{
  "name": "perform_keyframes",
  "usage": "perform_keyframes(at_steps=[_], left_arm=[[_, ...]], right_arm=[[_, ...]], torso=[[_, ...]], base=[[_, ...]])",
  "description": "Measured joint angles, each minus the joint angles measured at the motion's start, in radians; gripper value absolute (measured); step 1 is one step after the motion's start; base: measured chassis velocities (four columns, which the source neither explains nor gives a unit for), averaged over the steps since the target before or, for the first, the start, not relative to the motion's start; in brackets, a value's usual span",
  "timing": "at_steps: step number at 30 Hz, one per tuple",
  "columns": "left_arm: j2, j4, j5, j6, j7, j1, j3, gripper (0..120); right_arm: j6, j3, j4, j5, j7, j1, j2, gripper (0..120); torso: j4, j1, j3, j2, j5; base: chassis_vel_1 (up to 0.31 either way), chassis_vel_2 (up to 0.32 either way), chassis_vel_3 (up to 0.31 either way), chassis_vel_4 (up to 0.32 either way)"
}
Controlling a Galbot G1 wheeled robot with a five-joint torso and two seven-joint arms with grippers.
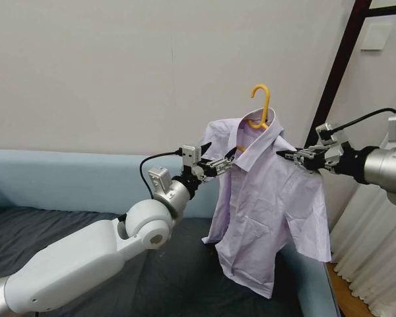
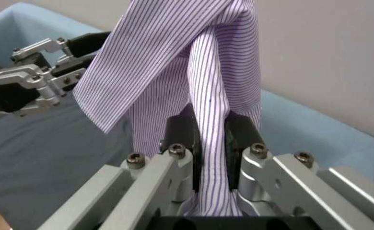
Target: Pick up the clothes from the sofa and hang them on the clothes hanger.
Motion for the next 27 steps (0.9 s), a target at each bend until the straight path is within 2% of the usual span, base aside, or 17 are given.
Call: perform_keyframes(at_steps=[3,6,8,12,14,17,19,22,27], left_arm=[[-0.008,0.004,0.0,0.008,-0.003,-0.001,0.004,72],[-0.023,0.017,0.002,0.02,-0.004,-0.002,0.012,57],[-0.029,0.021,0.003,0.024,-0.005,-0.002,0.013,53],[-0.038,0.031,0.003,0.035,-0.011,-0.003,0.017,35],[-0.038,0.031,0.003,0.037,-0.012,-0.003,0.017,32],[-0.03,0.027,0.003,0.038,-0.013,0.001,0.017,17],[-0.027,0.026,0.003,0.038,-0.013,0.002,0.017,15],[-0.017,0.019,0.002,0.041,-0.011,0.003,0.015,1],[-0.01,0.013,-0.002,0.049,-0.01,-0.002,0.013,0]], right_arm=[[0.0,0.0,0.003,0.005,0.001,0.0,-0.001,8],[0.0,0.0,0.008,0.011,0.004,0.0,-0.001,8],[0.0,-0.001,0.008,0.012,0.005,0.0,-0.001,8],[0.001,-0.002,0.007,0.014,0.006,0.0,-0.001,8],[0.001,-0.002,0.005,0.014,0.006,0.0,0.0,8],[0.001,-0.003,-0.003,0.012,0.006,-0.002,0.003,8],[0.001,-0.003,-0.004,0.011,0.006,-0.002,0.004,8],[0.001,-0.004,-0.007,0.006,0.007,-0.004,0.012,8],[0.001,-0.004,-0.009,-0.001,0.007,-0.006,0.015,8]], torso=[[-0.0001,0.0,0.0,0.0,0.0001],[0.0,0.0,0.0,0.0,0.0],[0.0,0.0,0.0,0.0,0.0],[-0.0001,0.0,0.0,0.0,0.0],[-0.0001,0.0,0.0,0.0,0.0],[-0.0001,0.0,0.0,0.0,-0.0001],[-0.0001,0.0,0.0,0.0,-0.0001],[0.0001,0.0,0.0,0.0,-0.0001],[0.0,0.0,0.0,0.0,-0.0002]], base=[[0.0,0.0,0.0,0.0],[0.0,0.0,0.0,0.0],[0.0,0.0,0.0,0.0],[0.0,0.0,0.0,0.0],[0.0,0.0,0.0,0.0],[0.0,0.0,0.0,0.0],[0.0,0.0,0.0,0.0],[0.0,0.0,0.0,0.0],[0.0,0.0,0.0,0.0]])
